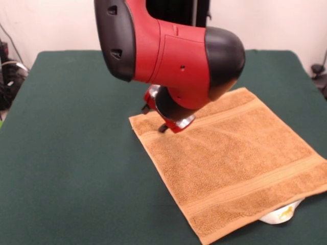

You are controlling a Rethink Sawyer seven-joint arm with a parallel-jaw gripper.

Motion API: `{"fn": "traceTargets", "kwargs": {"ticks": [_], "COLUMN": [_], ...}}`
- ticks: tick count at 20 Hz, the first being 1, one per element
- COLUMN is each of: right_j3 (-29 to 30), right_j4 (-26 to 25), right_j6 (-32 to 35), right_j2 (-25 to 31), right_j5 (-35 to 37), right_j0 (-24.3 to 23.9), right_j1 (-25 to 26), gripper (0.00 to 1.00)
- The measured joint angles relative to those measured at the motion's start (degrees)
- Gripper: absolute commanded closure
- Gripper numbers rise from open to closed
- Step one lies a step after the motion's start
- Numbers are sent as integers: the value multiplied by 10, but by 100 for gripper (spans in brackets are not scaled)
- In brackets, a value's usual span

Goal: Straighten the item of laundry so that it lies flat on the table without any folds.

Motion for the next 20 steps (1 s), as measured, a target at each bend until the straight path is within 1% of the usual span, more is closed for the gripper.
{"fn": "traceTargets", "kwargs": {"ticks": [4, 7, 20], "right_j3": [8, 13, 20], "right_j4": [-25, -33, -34], "right_j6": [0, 0, 0], "right_j2": [-4, -4, -4], "right_j5": [-23, -32, -36], "right_j0": [-6, -14, -65], "right_j1": [-7, -10, -16], "gripper": [0, 0, 0]}}
